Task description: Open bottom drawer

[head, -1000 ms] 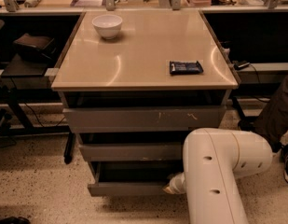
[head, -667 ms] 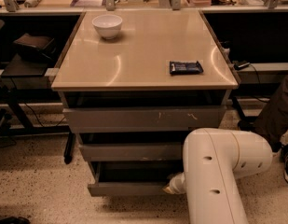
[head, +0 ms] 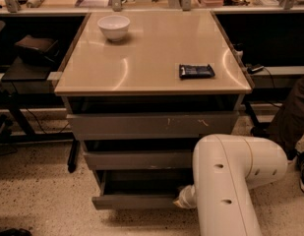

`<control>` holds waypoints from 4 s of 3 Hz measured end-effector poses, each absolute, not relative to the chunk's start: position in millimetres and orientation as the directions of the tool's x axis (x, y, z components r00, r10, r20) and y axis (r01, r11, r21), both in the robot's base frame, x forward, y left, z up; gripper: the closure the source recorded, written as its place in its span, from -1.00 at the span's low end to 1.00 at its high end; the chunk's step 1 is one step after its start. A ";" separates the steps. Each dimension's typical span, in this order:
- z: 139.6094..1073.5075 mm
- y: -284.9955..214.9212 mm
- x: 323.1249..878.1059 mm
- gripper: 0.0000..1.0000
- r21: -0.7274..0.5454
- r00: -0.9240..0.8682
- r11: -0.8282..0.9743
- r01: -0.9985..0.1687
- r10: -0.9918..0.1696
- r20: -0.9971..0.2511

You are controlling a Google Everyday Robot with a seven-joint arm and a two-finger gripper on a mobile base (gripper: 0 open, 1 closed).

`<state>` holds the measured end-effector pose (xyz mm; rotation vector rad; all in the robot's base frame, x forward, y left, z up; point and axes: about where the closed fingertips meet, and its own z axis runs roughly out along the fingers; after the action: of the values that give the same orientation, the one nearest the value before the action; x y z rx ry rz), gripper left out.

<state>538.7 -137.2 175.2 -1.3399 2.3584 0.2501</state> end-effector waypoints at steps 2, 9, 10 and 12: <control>175.3 -135.1 525.8 1.00 -0.028 -0.465 0.530 -0.847 -0.767 -0.443; 176.8 -157.8 468.2 1.00 -0.011 -0.470 0.531 -0.848 -0.759 -0.450; 181.7 -157.8 468.2 1.00 -0.011 -0.470 0.531 -0.848 -0.759 -0.450; 179.8 -166.9 442.5 1.00 0.011 -0.503 0.554 -0.832 -0.747 -0.434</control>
Offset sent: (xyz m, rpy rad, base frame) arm -0.2656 -0.0003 -0.0447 0.0129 -0.0681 0.1066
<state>442.5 -166.9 179.8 -1.2881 2.4124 0.3082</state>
